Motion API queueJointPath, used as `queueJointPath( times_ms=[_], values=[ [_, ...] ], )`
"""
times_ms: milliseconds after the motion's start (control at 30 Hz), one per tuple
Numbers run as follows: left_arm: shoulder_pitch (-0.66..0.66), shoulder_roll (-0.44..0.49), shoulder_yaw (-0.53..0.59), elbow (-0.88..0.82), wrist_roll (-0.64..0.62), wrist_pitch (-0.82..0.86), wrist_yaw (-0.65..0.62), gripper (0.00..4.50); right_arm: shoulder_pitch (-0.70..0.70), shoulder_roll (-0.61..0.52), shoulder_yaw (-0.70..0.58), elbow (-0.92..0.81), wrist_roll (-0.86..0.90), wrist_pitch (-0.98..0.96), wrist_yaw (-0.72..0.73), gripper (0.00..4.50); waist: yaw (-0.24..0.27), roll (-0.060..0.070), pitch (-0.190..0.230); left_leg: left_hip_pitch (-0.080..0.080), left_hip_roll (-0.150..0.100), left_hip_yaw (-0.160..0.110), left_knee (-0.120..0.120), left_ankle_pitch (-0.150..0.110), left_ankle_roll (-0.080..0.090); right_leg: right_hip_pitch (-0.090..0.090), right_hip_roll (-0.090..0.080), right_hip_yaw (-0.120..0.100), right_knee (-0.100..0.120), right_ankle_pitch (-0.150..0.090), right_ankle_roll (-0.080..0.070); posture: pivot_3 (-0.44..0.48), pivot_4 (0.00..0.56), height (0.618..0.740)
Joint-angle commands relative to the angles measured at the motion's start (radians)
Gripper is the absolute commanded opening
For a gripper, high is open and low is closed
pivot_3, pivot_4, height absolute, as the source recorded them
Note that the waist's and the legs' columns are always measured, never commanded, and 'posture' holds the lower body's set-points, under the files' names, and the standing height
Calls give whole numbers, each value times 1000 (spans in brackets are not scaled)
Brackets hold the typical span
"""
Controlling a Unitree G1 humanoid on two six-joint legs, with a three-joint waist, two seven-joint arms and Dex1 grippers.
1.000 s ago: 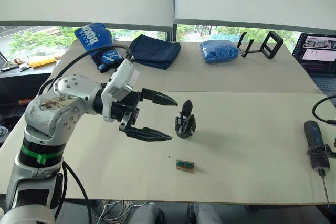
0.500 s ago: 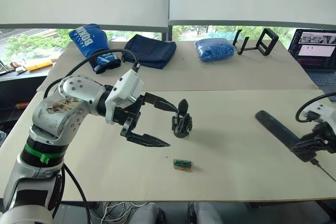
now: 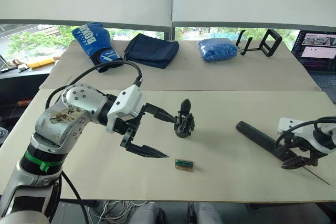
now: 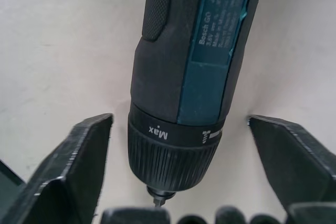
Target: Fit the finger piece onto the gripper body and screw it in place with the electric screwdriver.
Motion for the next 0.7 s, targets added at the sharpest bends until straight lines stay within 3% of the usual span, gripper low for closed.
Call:
queueJointPath(
  times_ms=[33,167,433,500,600,700],
  values=[
    [-7,-2,1,-27,9,-22,9,4500,-47,22,35,-27,-27,119,56,4476,0,0,0,0,0,0,0,0,0,0,0,0,0,0,0,0,150,740],
    [-11,-8,-5,-28,12,-26,19,4500,-71,80,71,21,-73,106,29,4476,1,-4,0,0,0,0,1,0,0,0,0,0,0,0,0,0,150,740],
    [8,14,-10,-27,30,-30,14,4500,-30,119,56,26,-125,-50,2,1977,0,-22,-6,1,0,-3,1,0,0,3,0,-1,-1,0,0,0,150,740],
    [26,21,-22,-25,47,-42,9,4500,-17,106,17,-6,-109,-139,-1,1903,-2,-22,-6,1,0,-3,1,0,0,3,0,-1,-1,0,0,0,150,740],
    [91,26,-72,-8,107,-83,-1,4500,100,118,-221,-168,90,-345,-12,1903,-6,-21,-5,2,0,-2,0,0,0,2,0,-1,0,0,0,0,150,740],
    [145,25,-109,41,147,-107,-15,4500,316,205,-497,-422,310,-302,-49,1903,-5,-17,-3,2,2,-2,-1,1,-2,1,1,-2,1,0,-1,0,150,740]
  ],
)
